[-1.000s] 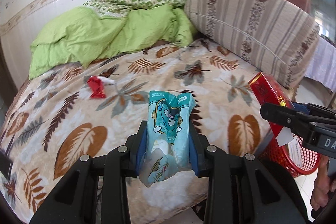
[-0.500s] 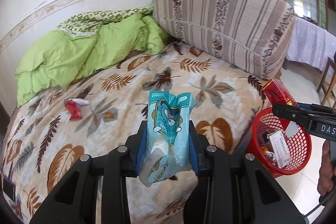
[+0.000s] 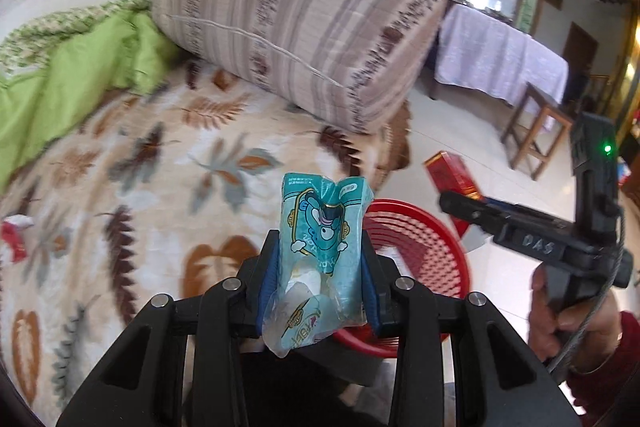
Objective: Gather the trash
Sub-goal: 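Open both grippers over the red basket to drop the packet and box, then move back to the bed and grasp the red wrapper with the left gripper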
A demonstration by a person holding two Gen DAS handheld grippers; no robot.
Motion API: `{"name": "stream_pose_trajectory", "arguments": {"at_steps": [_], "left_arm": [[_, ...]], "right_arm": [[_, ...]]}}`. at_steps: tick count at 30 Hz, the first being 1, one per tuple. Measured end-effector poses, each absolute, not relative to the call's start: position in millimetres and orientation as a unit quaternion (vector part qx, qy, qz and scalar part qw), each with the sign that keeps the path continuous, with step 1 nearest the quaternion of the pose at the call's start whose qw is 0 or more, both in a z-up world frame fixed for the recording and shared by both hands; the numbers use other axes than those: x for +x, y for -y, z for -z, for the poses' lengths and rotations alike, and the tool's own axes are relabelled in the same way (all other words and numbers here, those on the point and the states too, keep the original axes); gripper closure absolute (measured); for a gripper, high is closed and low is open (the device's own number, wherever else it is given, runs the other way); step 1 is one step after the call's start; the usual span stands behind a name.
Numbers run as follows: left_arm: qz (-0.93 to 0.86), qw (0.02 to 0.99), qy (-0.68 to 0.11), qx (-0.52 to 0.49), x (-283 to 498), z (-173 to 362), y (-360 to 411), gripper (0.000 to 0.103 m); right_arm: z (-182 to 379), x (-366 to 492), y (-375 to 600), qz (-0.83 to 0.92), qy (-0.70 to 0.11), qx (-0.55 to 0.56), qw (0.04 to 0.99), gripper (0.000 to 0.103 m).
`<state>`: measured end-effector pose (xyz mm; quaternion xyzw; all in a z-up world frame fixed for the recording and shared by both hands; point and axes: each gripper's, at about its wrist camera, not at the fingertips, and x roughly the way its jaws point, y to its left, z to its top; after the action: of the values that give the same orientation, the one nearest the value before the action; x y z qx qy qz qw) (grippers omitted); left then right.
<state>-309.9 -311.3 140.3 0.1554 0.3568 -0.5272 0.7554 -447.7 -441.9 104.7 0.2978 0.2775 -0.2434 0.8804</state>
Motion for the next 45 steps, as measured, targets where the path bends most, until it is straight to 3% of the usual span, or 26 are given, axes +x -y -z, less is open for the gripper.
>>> {"name": "stream_pose_trajectory", "arguments": {"at_steps": [2, 5, 14, 22, 38, 42, 45], "left_arm": [[0.543, 0.735, -0.373, 0.159, -317, -133, 326, 0.065], [0.552, 0.718, -0.391, 0.166, -324, -122, 342, 0.043], [0.53, 0.742, -0.387, 0.137, -304, -127, 320, 0.042], [0.464, 0.795, -0.378, 0.102, -248, -136, 254, 0.041], [0.249, 0.879, -0.407, -0.013, -74, -100, 75, 0.04], [0.197, 0.886, -0.418, -0.041, -12, -87, 50, 0.029], [0.163, 0.89, -0.424, -0.048, 34, -74, 44, 0.028]], "right_arm": [[-100, -452, 447, 0.246, -0.281, 0.307, 0.875, 0.046], [-92, -458, 453, 0.244, -0.284, 0.324, 0.869, 0.04], [-96, -462, 458, 0.248, -0.272, 0.328, 0.87, 0.038], [-109, -393, 416, 0.172, -0.293, 0.284, 0.896, 0.038], [-119, -186, 300, 0.032, -0.354, 0.172, 0.919, 0.038], [-119, -157, 283, 0.008, -0.348, 0.193, 0.917, 0.038], [-114, -138, 264, -0.008, -0.35, 0.183, 0.919, 0.038]]}}
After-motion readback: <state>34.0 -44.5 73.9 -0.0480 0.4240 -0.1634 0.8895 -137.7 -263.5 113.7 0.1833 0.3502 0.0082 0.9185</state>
